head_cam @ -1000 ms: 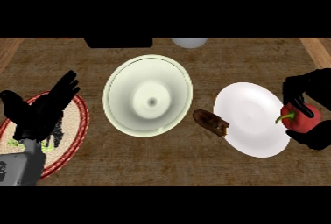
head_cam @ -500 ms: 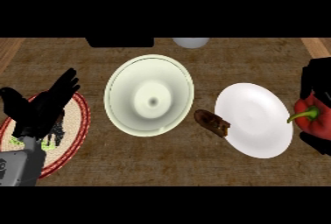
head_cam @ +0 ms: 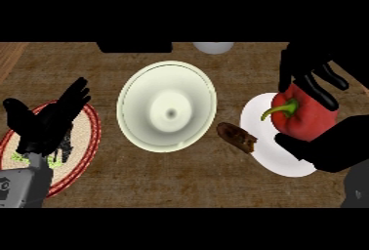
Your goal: Pick the bell pepper from the plate and place it in the bowl
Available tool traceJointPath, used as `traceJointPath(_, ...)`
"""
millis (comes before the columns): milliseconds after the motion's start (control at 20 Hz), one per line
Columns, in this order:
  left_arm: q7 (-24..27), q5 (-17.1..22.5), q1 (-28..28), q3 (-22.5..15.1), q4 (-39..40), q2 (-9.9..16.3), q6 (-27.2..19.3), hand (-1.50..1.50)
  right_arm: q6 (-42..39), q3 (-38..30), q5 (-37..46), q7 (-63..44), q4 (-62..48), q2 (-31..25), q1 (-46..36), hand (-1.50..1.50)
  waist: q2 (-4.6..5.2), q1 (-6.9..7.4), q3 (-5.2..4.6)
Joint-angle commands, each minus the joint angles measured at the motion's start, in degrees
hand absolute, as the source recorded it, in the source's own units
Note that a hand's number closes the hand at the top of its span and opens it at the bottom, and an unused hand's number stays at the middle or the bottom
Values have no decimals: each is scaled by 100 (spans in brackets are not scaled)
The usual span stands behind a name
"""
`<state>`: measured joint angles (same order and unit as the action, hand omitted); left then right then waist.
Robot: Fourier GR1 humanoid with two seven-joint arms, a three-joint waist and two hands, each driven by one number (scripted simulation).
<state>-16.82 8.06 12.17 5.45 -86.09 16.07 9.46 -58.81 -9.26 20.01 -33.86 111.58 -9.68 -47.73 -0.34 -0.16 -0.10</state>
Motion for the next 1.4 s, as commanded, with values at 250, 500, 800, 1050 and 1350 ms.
traceJointPath(250,251,-128,-69,-58,93,-153,54,0,1087,880,522,-1040,-975,948,-1440,150,35,87,3)
traceJointPath(500,-121,-129,195,-99,-18,-208,-32,0,2152,1543,1052,-611,-1957,962,-1525,150,48,117,5)
traceJointPath(800,115,-125,135,10,75,-174,44,0,3221,1627,1726,78,-3827,966,-2119,150,79,199,1)
traceJointPath(1050,-28,-108,248,24,-1,-103,112,0,4205,1771,1888,1199,-5185,967,-2003,150,95,207,4)
traceJointPath(1350,-288,-60,462,-42,-39,-113,169,0,4849,2105,1054,1742,-6907,968,-2573,150,128,394,3)
